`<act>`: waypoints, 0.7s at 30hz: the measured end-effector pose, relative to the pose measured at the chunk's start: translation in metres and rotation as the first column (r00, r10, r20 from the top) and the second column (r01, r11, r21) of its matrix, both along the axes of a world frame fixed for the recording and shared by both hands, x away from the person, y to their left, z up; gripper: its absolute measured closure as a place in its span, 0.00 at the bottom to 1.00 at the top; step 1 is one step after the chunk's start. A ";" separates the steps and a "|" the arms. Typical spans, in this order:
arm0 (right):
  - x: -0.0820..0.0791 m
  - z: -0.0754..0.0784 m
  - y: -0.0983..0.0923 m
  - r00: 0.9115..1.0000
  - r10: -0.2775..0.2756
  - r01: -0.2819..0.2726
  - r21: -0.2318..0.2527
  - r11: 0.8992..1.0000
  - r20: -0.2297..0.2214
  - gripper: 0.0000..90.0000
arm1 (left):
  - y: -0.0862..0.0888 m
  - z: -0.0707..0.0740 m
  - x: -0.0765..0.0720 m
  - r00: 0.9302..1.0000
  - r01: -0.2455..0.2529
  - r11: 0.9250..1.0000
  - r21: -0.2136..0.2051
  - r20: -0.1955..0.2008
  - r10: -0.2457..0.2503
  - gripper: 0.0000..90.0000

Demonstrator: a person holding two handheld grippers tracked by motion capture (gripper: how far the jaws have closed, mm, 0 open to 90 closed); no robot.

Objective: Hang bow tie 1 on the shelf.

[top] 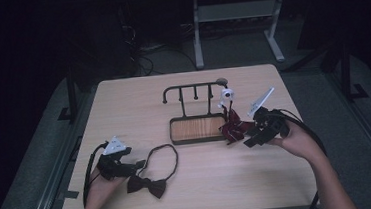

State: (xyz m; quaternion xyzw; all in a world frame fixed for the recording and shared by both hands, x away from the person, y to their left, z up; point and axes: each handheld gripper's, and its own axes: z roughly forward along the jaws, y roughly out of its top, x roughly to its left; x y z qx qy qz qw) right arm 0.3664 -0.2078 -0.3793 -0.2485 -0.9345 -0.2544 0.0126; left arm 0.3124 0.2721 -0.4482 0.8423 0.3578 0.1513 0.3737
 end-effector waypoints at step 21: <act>-0.025 -0.022 0.008 1.000 0.013 -0.013 -0.001 1.000 0.015 0.51 | -0.005 0.005 -0.001 1.000 0.029 0.999 0.044 0.002 -0.029 0.28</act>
